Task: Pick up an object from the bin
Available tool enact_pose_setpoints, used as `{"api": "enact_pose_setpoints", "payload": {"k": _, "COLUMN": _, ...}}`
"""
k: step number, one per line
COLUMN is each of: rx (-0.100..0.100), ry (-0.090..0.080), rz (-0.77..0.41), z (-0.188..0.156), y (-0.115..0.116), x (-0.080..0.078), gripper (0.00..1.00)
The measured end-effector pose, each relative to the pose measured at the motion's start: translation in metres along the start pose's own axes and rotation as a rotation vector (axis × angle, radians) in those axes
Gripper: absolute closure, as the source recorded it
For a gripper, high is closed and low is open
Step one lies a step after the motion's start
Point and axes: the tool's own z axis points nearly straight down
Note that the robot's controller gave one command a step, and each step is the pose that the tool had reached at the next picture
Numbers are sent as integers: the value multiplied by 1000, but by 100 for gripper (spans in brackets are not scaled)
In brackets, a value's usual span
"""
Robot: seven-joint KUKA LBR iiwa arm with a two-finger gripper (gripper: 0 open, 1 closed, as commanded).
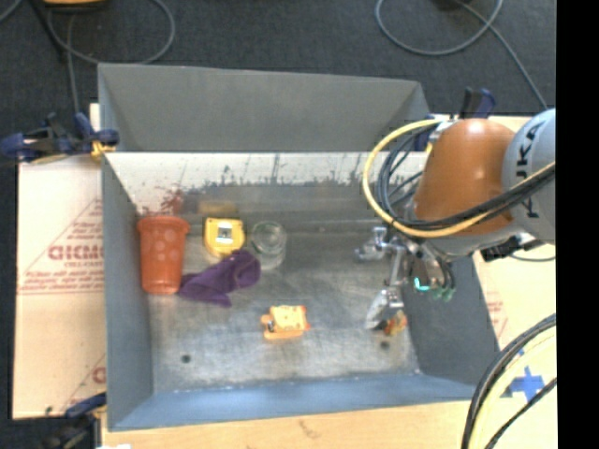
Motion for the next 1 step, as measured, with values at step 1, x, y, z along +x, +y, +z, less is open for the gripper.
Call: {"api": "enact_pose_setpoints", "payload": {"k": 1, "rx": 1, "ry": -8, "rz": -2, "z": -4, "y": 0, "x": -2, "gripper": 0}}
